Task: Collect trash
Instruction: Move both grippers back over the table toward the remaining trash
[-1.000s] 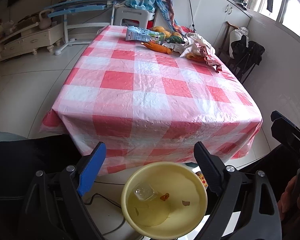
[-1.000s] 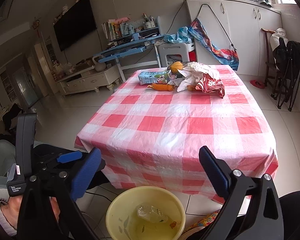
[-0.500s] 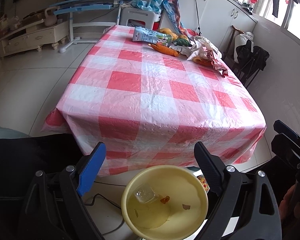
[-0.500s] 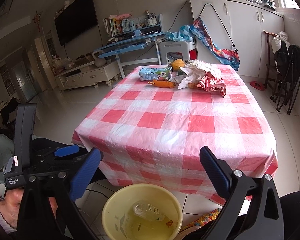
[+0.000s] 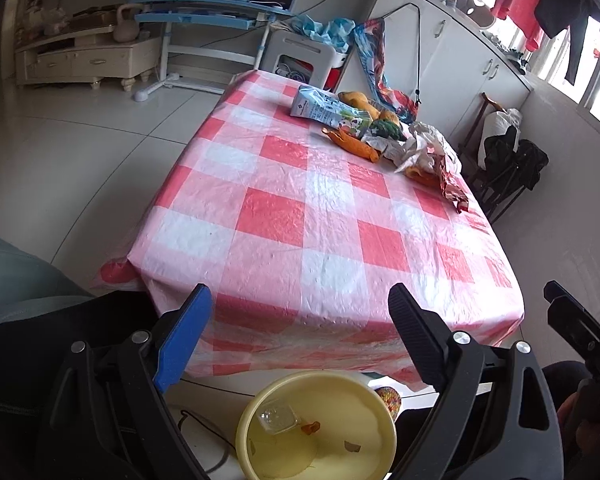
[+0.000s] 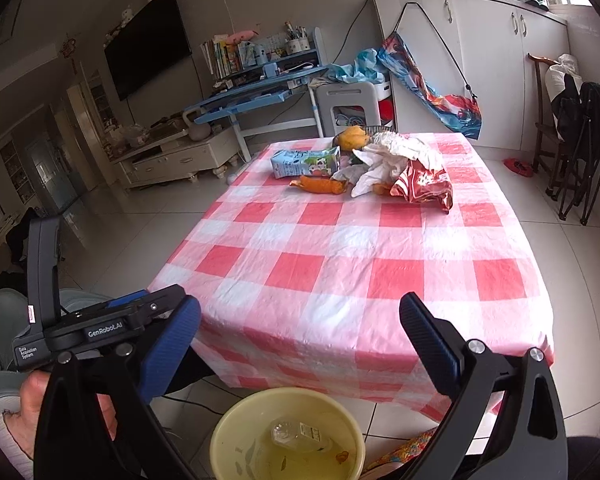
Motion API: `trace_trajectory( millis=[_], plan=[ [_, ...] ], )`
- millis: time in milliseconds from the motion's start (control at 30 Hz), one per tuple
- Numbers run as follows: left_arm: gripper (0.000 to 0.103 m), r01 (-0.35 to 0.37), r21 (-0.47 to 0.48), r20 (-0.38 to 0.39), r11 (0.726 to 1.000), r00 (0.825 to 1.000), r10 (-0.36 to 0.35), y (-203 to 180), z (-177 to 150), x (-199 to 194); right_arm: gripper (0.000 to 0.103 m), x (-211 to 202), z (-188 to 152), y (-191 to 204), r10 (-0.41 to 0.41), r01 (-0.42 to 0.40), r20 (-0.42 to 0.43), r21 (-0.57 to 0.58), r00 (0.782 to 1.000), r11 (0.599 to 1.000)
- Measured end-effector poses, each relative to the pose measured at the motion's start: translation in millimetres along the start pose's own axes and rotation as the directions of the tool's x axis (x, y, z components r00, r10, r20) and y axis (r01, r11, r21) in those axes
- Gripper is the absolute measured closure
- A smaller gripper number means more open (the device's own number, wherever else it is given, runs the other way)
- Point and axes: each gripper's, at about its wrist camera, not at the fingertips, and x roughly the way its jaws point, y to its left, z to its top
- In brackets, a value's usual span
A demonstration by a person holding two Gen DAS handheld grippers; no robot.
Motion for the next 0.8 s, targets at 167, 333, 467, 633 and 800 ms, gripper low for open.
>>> trace_trajectory(
  millis=[167,333,467,633,800],
  plan=[
    [0.017,-0.006,0.023,0.005,1.0,1.0,0.006,-7,13,9,0.008,9,24,-23,-0.037,0.037,0.014,0.018,0.999,0.999],
    [0.017,-0.009,0.038,-0.005,0.999,1.0,0.009,-14,35,28,0.008,27,51,-57,-0.085,0.085,-0.005,0.071,0.996,0.994],
    [0.017,-0.008,0.043,-0.026,0.999,1.0,0.009,-23,58,52,0.008,57,71,-80,-0.114,0.119,-0.052,0.091,0.992,0.989],
    [0.017,-0.007,0.017,-0.034,1.0,0.999,0.008,-37,97,91,0.008,107,90,-105,-0.128,0.142,-0.128,0.102,0.983,0.985],
    [0.017,-0.048,-0.037,-0.061,0.998,0.997,0.046,-44,132,143,0.008,144,102,-128,-0.106,0.132,-0.169,0.152,0.98,0.98]
  ],
)
